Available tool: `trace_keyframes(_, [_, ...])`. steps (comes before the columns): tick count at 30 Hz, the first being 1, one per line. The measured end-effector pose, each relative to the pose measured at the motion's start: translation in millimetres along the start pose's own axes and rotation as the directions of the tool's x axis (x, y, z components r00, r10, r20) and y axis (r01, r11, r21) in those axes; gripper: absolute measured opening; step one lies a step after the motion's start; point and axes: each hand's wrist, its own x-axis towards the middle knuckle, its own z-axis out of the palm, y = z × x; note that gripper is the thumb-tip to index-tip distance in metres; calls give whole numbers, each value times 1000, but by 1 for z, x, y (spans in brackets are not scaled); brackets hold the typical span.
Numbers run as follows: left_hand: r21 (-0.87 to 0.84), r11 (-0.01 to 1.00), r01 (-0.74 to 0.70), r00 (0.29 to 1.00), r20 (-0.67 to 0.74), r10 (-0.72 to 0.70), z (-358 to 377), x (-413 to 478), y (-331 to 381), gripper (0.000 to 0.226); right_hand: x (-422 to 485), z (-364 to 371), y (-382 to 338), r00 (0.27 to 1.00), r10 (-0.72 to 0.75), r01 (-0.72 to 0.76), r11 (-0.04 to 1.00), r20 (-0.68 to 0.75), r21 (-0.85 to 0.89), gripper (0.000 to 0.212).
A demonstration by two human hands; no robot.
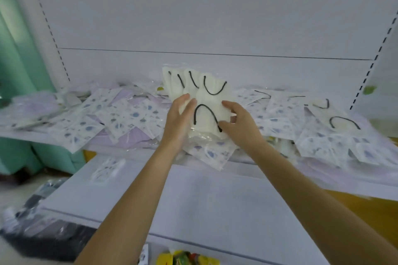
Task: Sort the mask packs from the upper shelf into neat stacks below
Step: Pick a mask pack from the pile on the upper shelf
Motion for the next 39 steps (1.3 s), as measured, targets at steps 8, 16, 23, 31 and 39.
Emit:
trace_keyframes(8, [-14,1000,12,999,43,-11,-85,-20,-3,92,-14,52,-38,984,-84,82,996,155,25,82])
trace_keyframes(16, [48,997,63,998,20,-64,-225,-72,-18,87,-62,187,-75,933,-207,188,978,294,94,81])
trace_keyframes(23, [50,954,296,955,-43,-294,-356,-119,-71,77,-119,337,-68,913,-118,64,987,390,148,80])
trace_keyframes(31, [70,764,641,766,-118,-632,-419,-143,-179,44,-185,430,0,798,301,-457,867,522,198,63])
trace_keyframes(39, [202,628,752,625,87,-776,-397,-77,-247,39,-123,451,60,741,551,-647,738,384,191,67])
